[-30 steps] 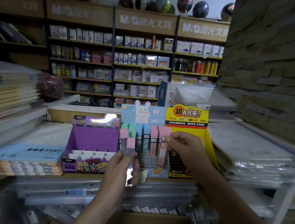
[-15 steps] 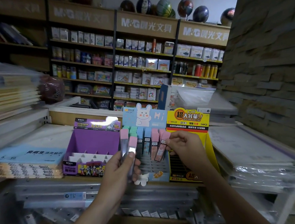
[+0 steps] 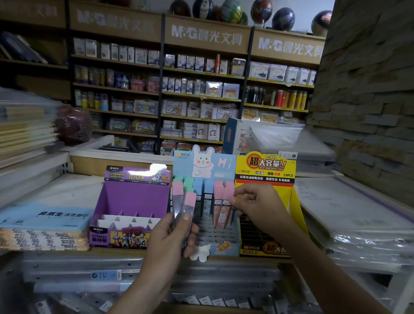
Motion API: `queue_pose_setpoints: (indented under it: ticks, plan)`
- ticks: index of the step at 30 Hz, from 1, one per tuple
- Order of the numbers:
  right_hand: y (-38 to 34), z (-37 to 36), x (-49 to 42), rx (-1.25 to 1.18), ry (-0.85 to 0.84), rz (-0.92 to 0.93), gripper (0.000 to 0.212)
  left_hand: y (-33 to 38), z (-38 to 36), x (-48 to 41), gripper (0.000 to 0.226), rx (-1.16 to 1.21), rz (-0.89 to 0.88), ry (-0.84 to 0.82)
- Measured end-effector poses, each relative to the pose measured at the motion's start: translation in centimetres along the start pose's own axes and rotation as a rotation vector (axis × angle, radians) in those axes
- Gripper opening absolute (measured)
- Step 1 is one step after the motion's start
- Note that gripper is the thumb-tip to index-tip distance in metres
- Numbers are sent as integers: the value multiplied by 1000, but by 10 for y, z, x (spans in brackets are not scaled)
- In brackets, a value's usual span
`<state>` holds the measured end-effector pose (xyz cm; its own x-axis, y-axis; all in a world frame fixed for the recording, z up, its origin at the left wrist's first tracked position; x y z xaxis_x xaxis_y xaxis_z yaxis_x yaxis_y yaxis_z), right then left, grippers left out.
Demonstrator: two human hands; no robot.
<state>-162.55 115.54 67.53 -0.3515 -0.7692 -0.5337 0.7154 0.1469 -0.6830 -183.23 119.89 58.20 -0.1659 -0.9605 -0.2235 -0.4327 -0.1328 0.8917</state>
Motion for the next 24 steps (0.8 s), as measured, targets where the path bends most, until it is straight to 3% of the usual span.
queue_pose_setpoints:
  ticks: [10, 18, 24]
  plan:
    - [3, -15, -2, -9, -28, -43, 4, 0, -6, 2, 18, 63, 67, -18]
    - [4, -17, -2, 56, 20, 31, 11, -3, -12, 5, 14, 101, 65, -59]
    - [5, -4, 9, 14, 151, 7, 8, -2, -17, 6, 34, 214, 141, -90]
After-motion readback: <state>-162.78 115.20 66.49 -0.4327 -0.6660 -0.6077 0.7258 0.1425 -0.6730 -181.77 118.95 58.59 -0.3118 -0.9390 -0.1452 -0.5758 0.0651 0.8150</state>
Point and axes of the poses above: each hand's wrist, its own x-axis away from the middle knuckle, its own z-axis out of the back of the hand, y = z × x, the point moved 7 cm from there along -x, towards the middle knuckle, and after that the axes turned 8 degrees about y, right-handed, at the moved point
